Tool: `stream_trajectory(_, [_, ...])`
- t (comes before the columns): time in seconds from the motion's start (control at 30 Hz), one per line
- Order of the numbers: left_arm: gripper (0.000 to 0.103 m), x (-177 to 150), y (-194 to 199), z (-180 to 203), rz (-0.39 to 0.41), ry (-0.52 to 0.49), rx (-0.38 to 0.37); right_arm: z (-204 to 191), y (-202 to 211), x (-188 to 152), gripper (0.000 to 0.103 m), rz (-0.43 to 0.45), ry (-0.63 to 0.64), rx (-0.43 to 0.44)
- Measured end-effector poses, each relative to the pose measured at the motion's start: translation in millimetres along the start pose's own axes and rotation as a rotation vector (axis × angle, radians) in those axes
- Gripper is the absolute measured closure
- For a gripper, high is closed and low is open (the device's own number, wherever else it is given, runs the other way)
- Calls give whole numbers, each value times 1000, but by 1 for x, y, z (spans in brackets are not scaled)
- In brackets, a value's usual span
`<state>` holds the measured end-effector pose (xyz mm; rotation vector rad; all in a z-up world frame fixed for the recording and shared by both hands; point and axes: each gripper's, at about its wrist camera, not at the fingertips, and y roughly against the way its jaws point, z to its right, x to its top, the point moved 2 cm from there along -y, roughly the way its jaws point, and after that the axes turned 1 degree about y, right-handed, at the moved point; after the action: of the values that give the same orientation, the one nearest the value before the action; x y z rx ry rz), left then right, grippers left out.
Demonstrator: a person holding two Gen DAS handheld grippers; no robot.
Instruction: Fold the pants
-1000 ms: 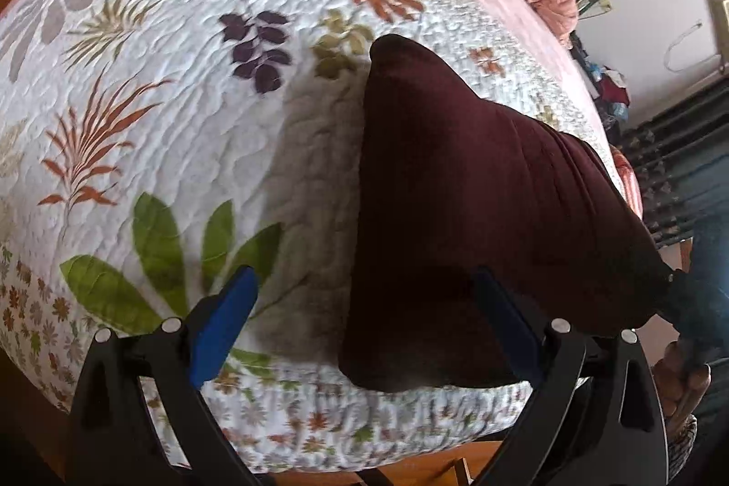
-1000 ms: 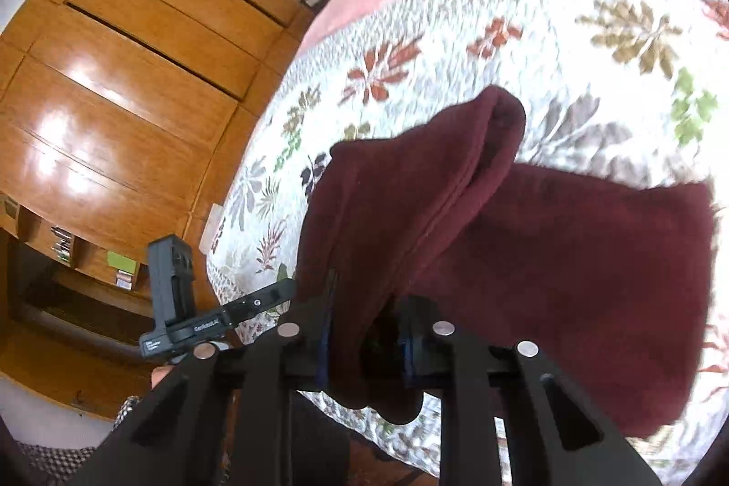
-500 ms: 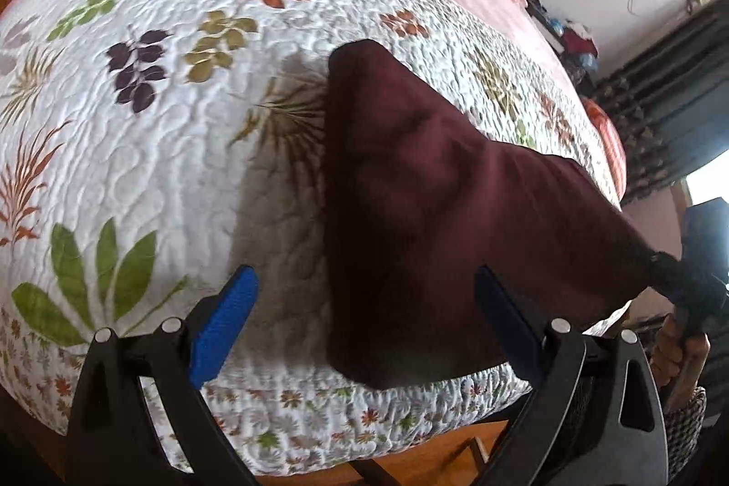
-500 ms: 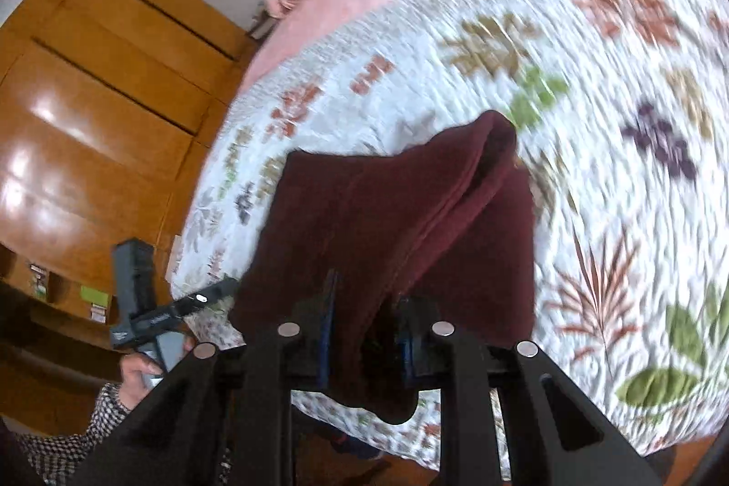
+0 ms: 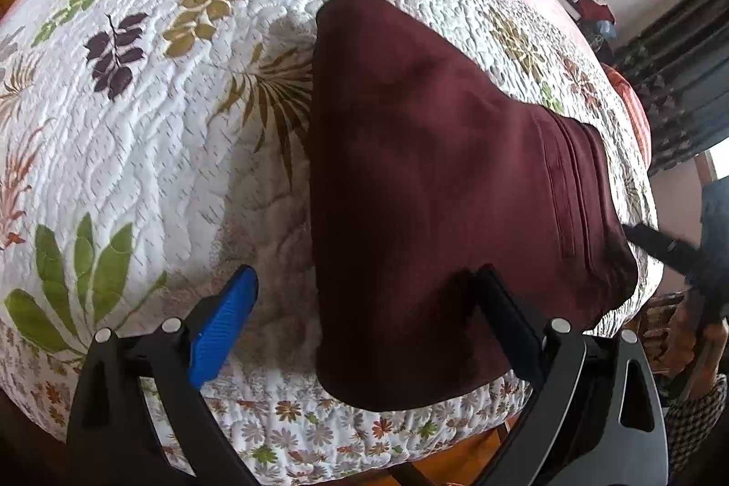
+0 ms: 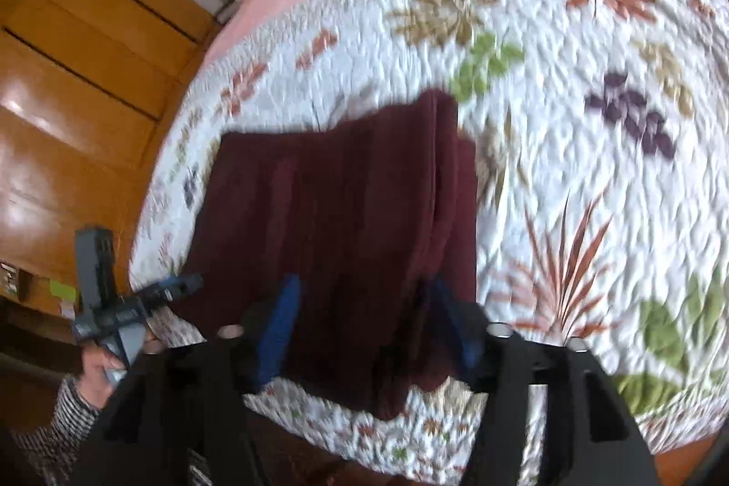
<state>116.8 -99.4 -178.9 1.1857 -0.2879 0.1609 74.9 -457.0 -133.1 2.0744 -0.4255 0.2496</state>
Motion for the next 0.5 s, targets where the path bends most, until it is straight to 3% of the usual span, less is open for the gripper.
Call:
stream_trajectory(0.13, [8,4,6,-4,16,20,19,11,-6,28,34,29,-48,21])
stream_trajectory(0.3, [8,9,8,-5,15,30,35,24,-39,53,36,-11,-96,1])
stream_trajectory(0.4, [8,11,7,-5,10,34,36,25,-48,57,77,-21,-81,-15])
stream_trajectory(0.47, [8,11,6,-5,7,36,33,25,-42,59,90,-9,-89,35])
stream_trajectory(0.5, [8,12,6,-4,8,37,28,24,-39,60,92,-2,-77,28])
